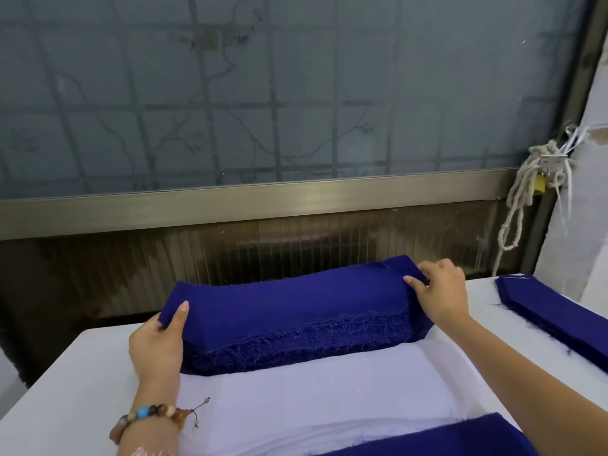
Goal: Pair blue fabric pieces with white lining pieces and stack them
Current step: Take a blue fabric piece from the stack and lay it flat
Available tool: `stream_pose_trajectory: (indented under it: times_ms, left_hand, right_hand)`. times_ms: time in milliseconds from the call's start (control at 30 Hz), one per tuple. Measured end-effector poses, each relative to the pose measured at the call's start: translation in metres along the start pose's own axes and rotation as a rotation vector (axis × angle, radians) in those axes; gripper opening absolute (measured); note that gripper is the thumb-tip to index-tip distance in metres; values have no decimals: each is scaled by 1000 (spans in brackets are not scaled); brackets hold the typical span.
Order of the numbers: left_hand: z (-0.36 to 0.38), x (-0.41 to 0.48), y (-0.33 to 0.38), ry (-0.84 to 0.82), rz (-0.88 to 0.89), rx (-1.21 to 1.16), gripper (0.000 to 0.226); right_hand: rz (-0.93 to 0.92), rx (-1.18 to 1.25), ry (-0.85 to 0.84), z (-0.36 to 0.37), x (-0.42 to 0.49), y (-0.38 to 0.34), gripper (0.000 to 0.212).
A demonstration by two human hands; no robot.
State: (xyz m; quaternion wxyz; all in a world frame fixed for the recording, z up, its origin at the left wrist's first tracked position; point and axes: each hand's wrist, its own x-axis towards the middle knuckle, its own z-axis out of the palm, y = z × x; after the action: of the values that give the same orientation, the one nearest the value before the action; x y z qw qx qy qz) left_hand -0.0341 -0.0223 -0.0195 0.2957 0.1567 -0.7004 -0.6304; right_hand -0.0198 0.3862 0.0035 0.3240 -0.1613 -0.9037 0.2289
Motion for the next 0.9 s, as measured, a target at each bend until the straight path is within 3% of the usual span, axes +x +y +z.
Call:
stream_pose_trajectory:
  times_ms: [167,233,367,533,667,900]
  left_hand:
    - [-8,-6,31,42,-87,-187,20]
    - [-12,-14,43,36,-40,-172,19]
    - [-25,-29,57,-14,79,-39,15]
    - [-59,-58,54,-128,106,95,22]
    - [-95,-84,39,-272,51,270,33]
    - [-139,-123,17,-413,-64,329,13]
  right_hand:
    - [159,566,-152,-21,-5,-1,7]
    - [192,636,-179,-34,-6,2,4]
    - [245,664,-193,-56,-12,8,6]
    - [302,731,-232,-76,-44,21,7]
    - [300,662,-296,-89,-86,42,14]
    - [267,635,-305,-114,-151,62,11]
